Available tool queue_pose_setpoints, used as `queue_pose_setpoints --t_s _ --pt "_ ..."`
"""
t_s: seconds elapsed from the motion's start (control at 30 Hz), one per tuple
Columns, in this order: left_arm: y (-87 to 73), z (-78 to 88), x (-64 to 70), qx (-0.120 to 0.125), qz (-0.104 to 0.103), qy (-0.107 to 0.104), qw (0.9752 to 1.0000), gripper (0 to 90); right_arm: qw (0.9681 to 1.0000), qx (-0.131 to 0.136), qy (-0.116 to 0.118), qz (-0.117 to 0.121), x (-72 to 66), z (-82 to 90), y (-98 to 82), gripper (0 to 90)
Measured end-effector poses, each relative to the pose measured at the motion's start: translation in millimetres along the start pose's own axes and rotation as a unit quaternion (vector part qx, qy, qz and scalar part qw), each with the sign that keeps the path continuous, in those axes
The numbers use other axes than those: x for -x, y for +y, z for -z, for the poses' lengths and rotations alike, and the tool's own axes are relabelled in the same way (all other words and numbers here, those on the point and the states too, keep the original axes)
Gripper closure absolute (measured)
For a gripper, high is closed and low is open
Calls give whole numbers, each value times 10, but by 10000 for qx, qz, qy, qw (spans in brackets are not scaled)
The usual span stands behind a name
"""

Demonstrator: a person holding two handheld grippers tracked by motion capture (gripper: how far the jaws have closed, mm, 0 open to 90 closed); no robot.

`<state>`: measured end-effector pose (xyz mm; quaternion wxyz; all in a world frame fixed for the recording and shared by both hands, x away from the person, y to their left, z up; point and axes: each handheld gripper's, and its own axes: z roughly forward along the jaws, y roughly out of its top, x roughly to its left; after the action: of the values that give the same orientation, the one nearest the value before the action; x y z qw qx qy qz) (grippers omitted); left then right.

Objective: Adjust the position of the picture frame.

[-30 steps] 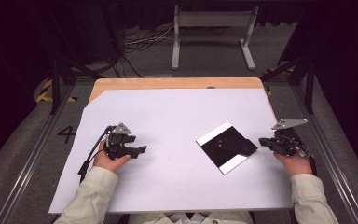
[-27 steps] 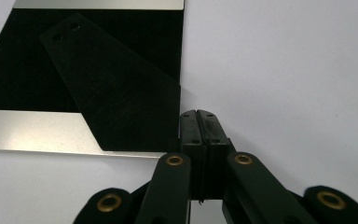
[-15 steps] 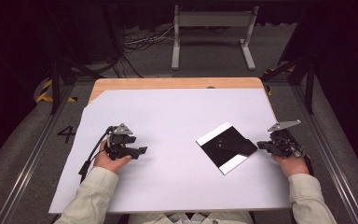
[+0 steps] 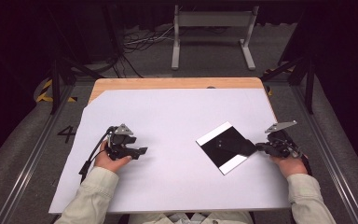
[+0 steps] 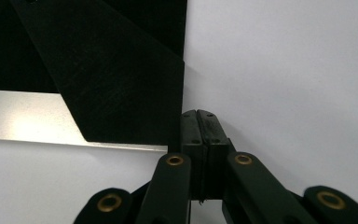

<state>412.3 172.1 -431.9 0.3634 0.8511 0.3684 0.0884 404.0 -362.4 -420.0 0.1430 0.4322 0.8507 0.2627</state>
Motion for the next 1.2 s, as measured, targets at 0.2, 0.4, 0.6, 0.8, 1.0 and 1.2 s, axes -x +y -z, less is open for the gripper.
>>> queue_pose_setpoints --t_s 0.2,0.4,0.6,0.8,1.0,1.2 --pt "3 -3 4 -14 -5 -6 10000 332 9999 -91 54 127 -56 4 10 898" --pt "21 -21 10 -26 -34 -29 10000 332 9987 -224 216 414 -165 6 31 898" --pt "59 -60 24 -33 -95 -78 9999 331 9965 -332 399 652 -293 7 44 898" --pt "102 -94 46 -20 -164 -115 9998 330 9932 -407 569 933 -435 4 57 898" --pt "117 -112 55 -27 -148 -163 9998 330 9896 -455 731 1152 -587 -14 81 898" --pt "123 -120 55 -17 -148 -186 9997 330 9872 -471 874 1246 -692 -33 103 898"
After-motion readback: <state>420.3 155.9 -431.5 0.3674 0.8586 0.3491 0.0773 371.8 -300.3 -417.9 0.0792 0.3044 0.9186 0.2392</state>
